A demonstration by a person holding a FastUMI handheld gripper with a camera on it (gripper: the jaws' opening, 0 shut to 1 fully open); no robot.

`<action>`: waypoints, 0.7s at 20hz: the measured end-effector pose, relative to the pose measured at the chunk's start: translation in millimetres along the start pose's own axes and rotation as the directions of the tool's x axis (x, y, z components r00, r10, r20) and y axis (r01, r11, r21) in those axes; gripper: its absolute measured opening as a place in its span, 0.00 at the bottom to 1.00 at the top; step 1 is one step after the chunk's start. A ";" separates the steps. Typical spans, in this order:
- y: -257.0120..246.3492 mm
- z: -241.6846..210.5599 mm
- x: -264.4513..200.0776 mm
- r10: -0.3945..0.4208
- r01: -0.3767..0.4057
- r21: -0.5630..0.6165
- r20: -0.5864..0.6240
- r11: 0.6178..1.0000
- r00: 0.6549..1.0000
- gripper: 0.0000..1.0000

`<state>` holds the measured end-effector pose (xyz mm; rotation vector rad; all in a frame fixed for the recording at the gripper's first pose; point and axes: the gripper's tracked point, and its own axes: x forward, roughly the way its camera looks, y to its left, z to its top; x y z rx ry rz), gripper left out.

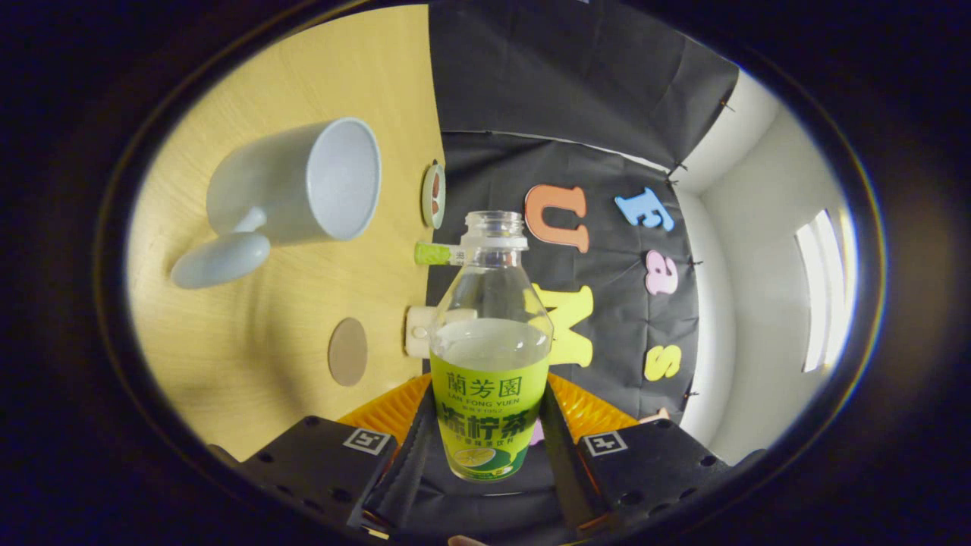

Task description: Take the bottle from table, then pour the juice into the cup, finally place the bottle on the coaster

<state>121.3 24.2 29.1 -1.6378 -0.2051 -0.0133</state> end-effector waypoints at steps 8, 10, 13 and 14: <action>-10.5 0.8 -2.5 -0.037 0.039 -0.118 0.016 0.992 0.999 0.77; -11.0 0.7 -3.0 -0.037 0.039 -0.136 0.013 0.990 0.999 0.77; -12.6 0.5 -3.9 -0.034 0.035 -0.144 0.008 0.989 0.999 0.77; -12.5 1.1 -4.5 -0.035 0.036 -0.145 0.008 0.989 0.999 0.77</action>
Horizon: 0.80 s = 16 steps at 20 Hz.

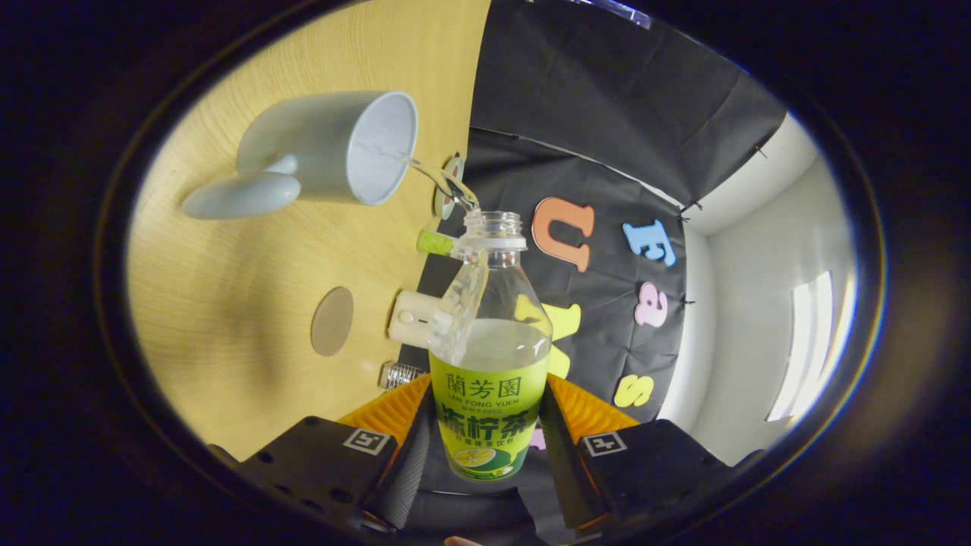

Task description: Take the bottle from table, then pour the juice into the cup, finally place the bottle on the coaster

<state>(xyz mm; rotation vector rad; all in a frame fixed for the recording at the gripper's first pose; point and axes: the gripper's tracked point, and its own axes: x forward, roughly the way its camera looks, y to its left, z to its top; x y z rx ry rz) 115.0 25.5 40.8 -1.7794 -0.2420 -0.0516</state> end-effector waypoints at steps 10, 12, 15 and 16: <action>-8.1 -5.1 4.4 -0.015 0.015 -0.023 -0.005 1.000 1.000 0.77; -9.7 -4.2 5.2 -0.018 0.018 -0.033 -0.001 0.999 1.000 0.77; -10.7 -3.6 5.2 -0.022 0.023 -0.050 0.006 0.999 1.000 0.77; -11.3 -3.5 3.4 -0.024 0.024 -0.056 0.010 0.998 1.000 0.77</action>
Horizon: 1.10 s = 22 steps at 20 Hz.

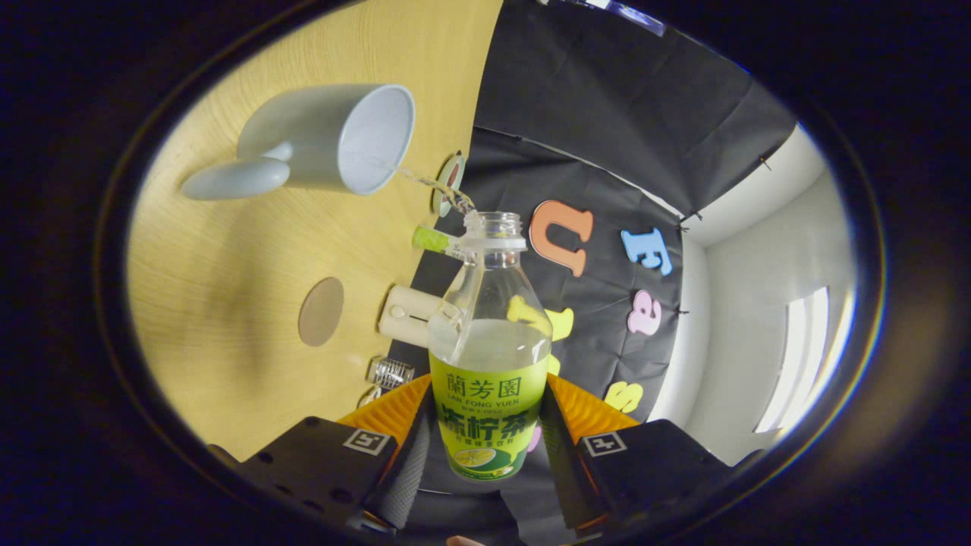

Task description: Take the bottle from table, then pour the juice into the cup, finally place the bottle on the coaster

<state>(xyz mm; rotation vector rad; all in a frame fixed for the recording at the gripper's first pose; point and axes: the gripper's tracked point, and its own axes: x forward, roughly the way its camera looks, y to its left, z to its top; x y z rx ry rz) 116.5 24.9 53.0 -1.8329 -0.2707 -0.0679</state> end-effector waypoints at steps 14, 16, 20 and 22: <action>-19.4 2.3 8.3 -0.029 0.030 -0.078 0.015 0.996 0.999 0.77; -23.7 3.8 9.4 -0.034 0.035 -0.090 0.018 0.995 0.999 0.77; -26.8 7.1 11.9 -0.037 0.040 -0.116 0.027 0.992 0.999 0.77; -29.5 10.3 11.9 -0.046 0.051 -0.132 0.037 0.990 0.998 0.77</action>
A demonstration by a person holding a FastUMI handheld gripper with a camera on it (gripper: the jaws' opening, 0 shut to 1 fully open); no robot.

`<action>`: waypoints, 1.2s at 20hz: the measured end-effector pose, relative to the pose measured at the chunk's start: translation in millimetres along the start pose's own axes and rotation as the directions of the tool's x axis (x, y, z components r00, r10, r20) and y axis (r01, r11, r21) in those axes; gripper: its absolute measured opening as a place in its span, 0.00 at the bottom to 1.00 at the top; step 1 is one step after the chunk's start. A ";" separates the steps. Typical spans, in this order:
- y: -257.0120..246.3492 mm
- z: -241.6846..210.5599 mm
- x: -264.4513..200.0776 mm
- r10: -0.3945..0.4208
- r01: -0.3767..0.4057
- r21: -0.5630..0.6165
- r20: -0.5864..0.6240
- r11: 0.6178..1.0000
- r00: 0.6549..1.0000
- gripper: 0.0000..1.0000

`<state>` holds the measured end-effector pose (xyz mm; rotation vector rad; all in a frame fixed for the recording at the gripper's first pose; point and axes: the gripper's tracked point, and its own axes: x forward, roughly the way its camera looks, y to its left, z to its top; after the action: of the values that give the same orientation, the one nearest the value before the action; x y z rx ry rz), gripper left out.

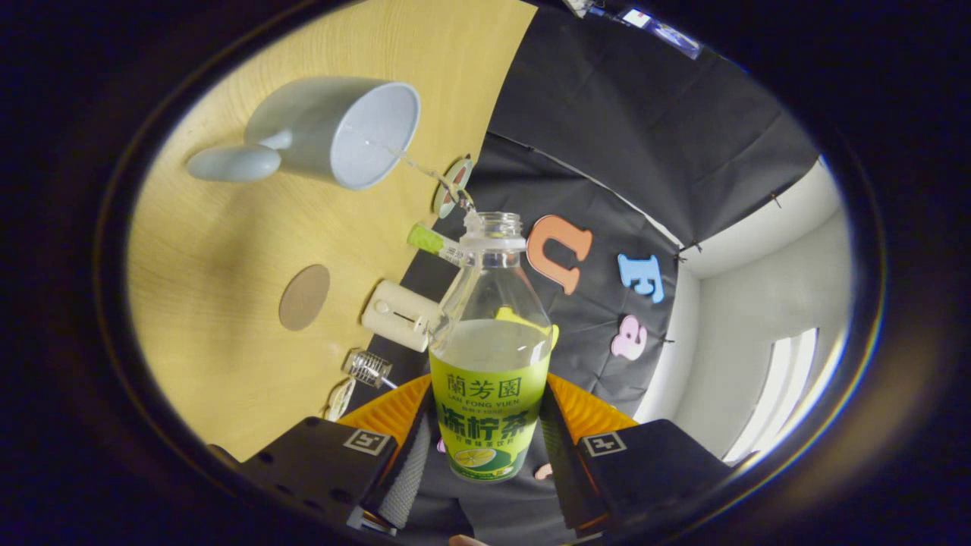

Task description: Take the bottle from table, then pour the juice into the cup, finally place the bottle on the coaster

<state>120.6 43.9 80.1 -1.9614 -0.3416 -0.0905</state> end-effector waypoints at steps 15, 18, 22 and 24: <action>-12.0 2.1 7.3 -0.026 0.027 -0.070 0.018 0.997 1.000 0.77; -18.1 4.5 7.0 -0.027 0.029 -0.095 0.022 0.995 0.999 0.77; -23.0 9.4 6.3 -0.036 0.040 -0.122 0.039 0.992 0.999 0.77; -22.9 10.5 7.2 -0.034 0.040 -0.132 0.045 0.990 0.998 0.77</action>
<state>120.1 63.3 97.8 -2.0912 -0.4089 -0.0979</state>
